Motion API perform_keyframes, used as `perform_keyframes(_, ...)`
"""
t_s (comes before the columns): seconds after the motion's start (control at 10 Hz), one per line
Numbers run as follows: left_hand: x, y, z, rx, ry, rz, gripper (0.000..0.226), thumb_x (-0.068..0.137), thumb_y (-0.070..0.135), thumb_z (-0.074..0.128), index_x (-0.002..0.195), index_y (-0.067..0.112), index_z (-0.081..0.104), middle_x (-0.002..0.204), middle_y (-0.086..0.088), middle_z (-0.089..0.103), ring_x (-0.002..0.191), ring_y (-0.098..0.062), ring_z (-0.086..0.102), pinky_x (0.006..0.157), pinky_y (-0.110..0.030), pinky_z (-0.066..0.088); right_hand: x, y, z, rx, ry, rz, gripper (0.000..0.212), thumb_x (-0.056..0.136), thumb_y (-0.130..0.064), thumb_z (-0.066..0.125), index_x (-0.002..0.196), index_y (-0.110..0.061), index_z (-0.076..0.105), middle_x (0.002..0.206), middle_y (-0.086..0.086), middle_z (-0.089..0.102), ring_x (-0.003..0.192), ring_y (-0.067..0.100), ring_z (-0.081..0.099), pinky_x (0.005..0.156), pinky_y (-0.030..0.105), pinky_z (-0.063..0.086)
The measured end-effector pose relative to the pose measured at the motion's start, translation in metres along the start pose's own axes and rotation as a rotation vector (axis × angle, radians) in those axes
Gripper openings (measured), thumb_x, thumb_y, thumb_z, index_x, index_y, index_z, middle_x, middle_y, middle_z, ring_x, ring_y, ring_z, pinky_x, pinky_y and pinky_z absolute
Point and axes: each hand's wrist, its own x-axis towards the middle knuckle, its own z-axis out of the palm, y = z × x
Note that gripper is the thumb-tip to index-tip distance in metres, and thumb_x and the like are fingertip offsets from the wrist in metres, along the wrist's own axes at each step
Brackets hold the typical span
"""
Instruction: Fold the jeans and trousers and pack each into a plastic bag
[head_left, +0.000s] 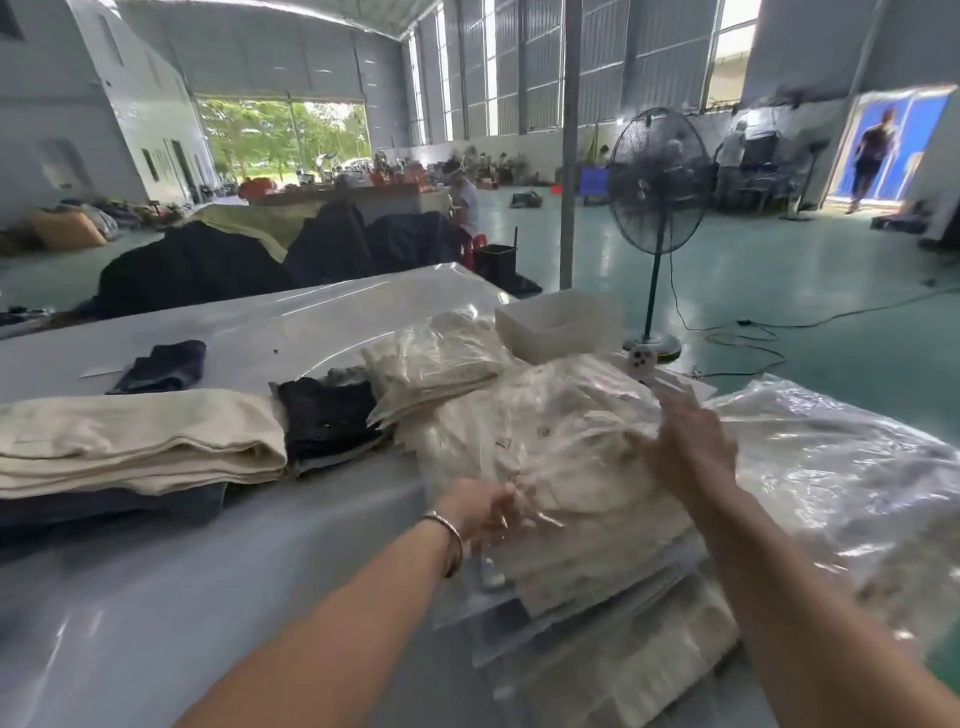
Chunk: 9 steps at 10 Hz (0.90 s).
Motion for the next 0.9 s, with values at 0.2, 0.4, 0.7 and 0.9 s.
perform_keyframes(0.2, 0.008, -0.006, -0.021, 0.107, 0.097, -0.024, 0.018, 0.089, 0.001, 0.061, 0.072, 0.006, 0.055, 0.078, -0.013, 0.064, 0.045, -0.01, 0.05, 0.044, -0.021, 0.039, -0.018, -0.007, 0.044, -0.185, -0.167, -0.164, 0.063, 0.092, -0.06, 0.035, 0.148, -0.034, 0.024, 0.159, -0.003, 0.018, 0.146, 0.025, 0.016, 0.116, 0.054, -0.001)
perform_keyframes(0.4, -0.01, -0.004, -0.038, 0.313, 0.044, 0.038, 0.017, 0.086, 0.001, 0.062, 0.074, 0.007, 0.052, 0.056, -0.002, 0.061, 0.039, -0.008, 0.058, 0.038, -0.018, 0.045, -0.03, -0.047, 0.04, -0.221, -0.077, -0.109, 0.056, 0.088, -0.011, 0.041, 0.143, -0.022, 0.037, 0.157, 0.005, 0.021, 0.146, 0.031, 0.011, 0.116, 0.059, -0.005)
perform_keyframes(0.7, -0.051, -0.039, -0.113, 0.379, 0.21, 0.041, 0.012, 0.09, 0.009, 0.057, 0.079, 0.012, 0.057, 0.058, 0.0, 0.064, 0.042, -0.008, 0.059, 0.042, -0.015, 0.041, -0.091, -0.114, 0.068, 0.06, -0.045, -0.578, 0.032, 0.08, -0.019, 0.064, 0.111, -0.025, 0.067, 0.145, 0.001, 0.045, 0.141, 0.022, 0.029, 0.119, 0.044, 0.014)
perform_keyframes(0.9, -0.115, -0.099, -0.208, 0.258, 0.465, -0.095, 0.015, 0.09, 0.008, 0.057, 0.076, 0.011, 0.059, 0.059, -0.003, 0.064, 0.044, -0.012, 0.058, 0.043, -0.016, 0.039, -0.144, -0.154, 0.098, 0.161, 0.022, -0.807, 0.029, 0.049, -0.01, 0.081, 0.077, -0.018, 0.074, 0.109, 0.008, 0.069, 0.106, 0.031, 0.063, 0.092, 0.046, 0.049)
